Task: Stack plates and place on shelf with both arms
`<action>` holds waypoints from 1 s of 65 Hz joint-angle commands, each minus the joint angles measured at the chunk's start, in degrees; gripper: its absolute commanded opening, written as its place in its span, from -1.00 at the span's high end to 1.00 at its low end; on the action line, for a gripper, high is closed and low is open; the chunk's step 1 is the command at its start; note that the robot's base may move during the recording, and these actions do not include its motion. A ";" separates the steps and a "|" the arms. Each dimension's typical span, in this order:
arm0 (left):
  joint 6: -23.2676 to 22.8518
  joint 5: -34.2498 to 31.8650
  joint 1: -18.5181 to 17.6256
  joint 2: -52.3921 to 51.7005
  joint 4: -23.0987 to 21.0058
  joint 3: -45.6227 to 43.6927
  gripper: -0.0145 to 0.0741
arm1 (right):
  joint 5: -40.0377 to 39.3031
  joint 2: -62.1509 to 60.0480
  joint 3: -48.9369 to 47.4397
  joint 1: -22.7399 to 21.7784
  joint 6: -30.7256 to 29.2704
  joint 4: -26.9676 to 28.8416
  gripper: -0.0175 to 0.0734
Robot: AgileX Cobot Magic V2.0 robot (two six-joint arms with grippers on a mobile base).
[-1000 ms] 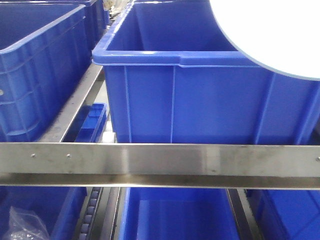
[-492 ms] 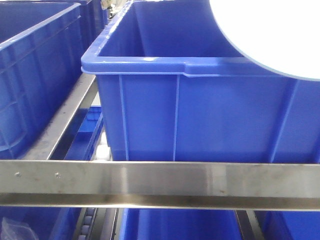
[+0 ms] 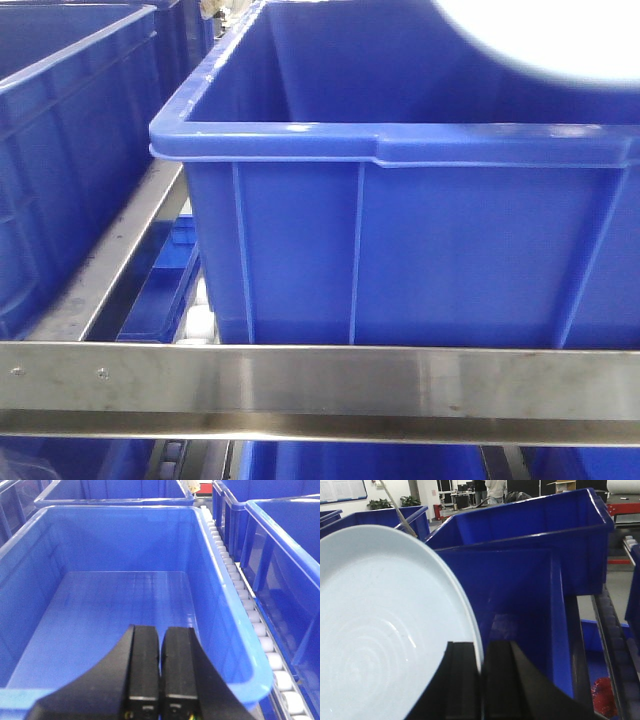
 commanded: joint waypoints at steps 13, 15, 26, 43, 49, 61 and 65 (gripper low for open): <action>-0.06 -4.64 0.09 0.41 -0.08 -1.67 0.49 | -11.52 21.30 -15.14 0.10 2.59 -0.10 0.48; -0.06 -4.64 0.09 0.41 -0.08 -1.67 0.49 | -12.80 23.94 -16.07 0.10 3.44 -0.10 0.48; -0.06 -4.64 0.09 0.41 -0.08 -1.67 0.49 | -15.84 33.62 -18.69 0.10 7.53 -0.10 0.25; -0.06 -4.64 0.09 0.41 -0.08 -1.67 0.49 | -15.57 34.52 -19.41 0.47 12.12 -0.24 -0.18; -0.06 -4.64 0.09 0.41 -0.08 -1.67 0.49 | -13.56 32.73 -19.35 0.47 9.23 -0.52 -0.17; -0.06 -4.64 0.09 0.41 -0.08 -1.67 0.49 | -4.25 26.45 -17.08 0.47 -6.84 -0.85 0.20; -0.06 -4.64 0.09 0.41 -0.08 -1.67 0.49 | -1.86 23.93 -15.58 0.47 -12.24 -0.85 0.40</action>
